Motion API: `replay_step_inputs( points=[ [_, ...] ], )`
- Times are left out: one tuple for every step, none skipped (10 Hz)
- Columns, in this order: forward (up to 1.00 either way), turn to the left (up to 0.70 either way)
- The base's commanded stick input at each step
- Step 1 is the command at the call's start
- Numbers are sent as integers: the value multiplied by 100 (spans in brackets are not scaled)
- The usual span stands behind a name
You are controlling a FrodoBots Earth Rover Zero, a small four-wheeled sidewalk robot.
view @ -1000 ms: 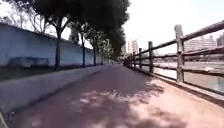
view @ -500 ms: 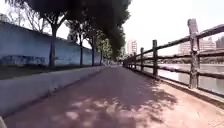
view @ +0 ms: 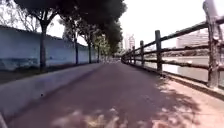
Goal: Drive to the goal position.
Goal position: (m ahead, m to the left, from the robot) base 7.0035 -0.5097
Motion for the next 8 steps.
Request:
replay_step_inputs(
  points=[
    [100,1],
    [100,1],
    [100,1],
    [100,1],
    [100,1],
    [100,1],
    [100,1],
    [100,1]
  ],
)
